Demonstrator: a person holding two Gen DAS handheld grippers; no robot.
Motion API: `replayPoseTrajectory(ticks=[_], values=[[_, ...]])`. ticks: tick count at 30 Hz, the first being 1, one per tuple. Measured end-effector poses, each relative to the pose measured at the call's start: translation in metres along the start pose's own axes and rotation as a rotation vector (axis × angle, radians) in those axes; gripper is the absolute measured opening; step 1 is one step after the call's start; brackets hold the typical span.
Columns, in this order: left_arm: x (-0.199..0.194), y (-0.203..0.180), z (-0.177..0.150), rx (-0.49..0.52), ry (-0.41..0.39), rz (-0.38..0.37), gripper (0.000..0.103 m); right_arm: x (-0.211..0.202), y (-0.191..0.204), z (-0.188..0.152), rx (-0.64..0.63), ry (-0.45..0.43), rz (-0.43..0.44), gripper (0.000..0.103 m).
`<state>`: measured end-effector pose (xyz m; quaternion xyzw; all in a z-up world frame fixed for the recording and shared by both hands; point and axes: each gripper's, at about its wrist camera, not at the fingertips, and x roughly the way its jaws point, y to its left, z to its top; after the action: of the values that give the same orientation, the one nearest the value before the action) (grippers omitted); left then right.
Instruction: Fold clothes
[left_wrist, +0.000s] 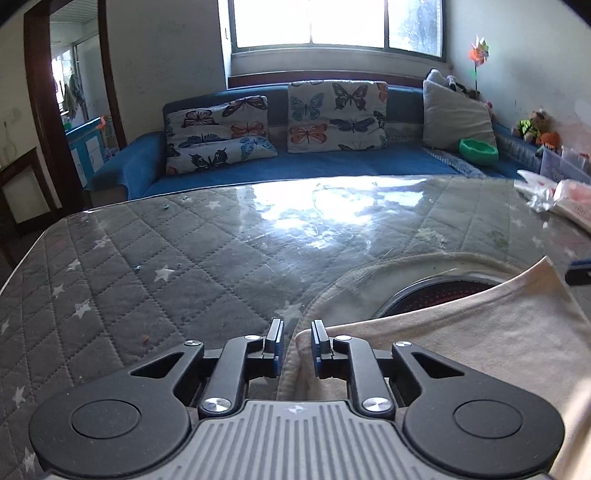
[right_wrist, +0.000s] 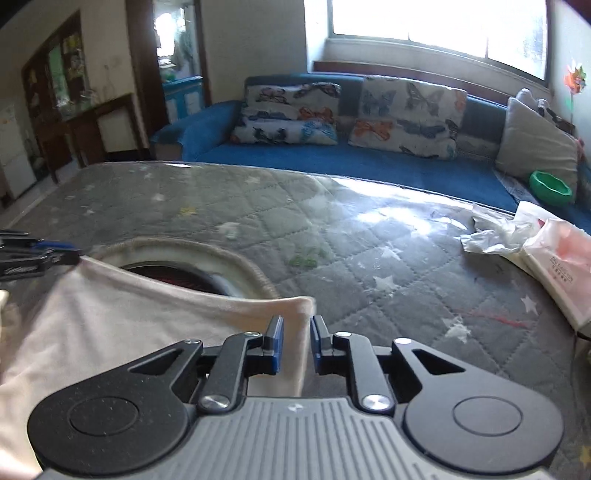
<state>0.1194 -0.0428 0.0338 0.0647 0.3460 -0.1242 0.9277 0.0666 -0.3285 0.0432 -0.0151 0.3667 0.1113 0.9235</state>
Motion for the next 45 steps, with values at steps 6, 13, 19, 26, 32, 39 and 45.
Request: replayPoseTrajectory(ticks=[6, 13, 19, 26, 32, 39, 45], values=[[-0.037, -0.014, -0.022, 0.028, -0.009, -0.101, 0.017, -0.028, 0.03, -0.024, -0.064, 0.025, 0.115, 0.015], [-0.079, -0.022, -0.065, 0.066, 0.01, -0.147, 0.018, -0.036, 0.052, -0.059, -0.107, 0.087, 0.106, 0.015], [-0.111, 0.004, -0.087, -0.004, -0.034, -0.056, 0.027, -0.081, 0.069, -0.073, -0.142, 0.01, 0.121, 0.022], [-0.13, 0.031, -0.101, -0.098, -0.019, 0.019, 0.029, -0.115, 0.083, -0.098, -0.164, -0.006, 0.151, 0.027], [-0.123, 0.031, -0.102, -0.086, 0.056, 0.128, 0.037, -0.116, 0.086, -0.115, -0.152, 0.017, 0.147, 0.033], [-0.141, 0.047, -0.119, -0.142, 0.094, 0.215, 0.037, -0.112, 0.082, -0.123, -0.135, 0.041, 0.156, 0.037], [-0.159, 0.043, -0.101, -0.175, 0.04, 0.21, 0.041, -0.113, 0.08, -0.124, -0.125, 0.037, 0.161, 0.04]])
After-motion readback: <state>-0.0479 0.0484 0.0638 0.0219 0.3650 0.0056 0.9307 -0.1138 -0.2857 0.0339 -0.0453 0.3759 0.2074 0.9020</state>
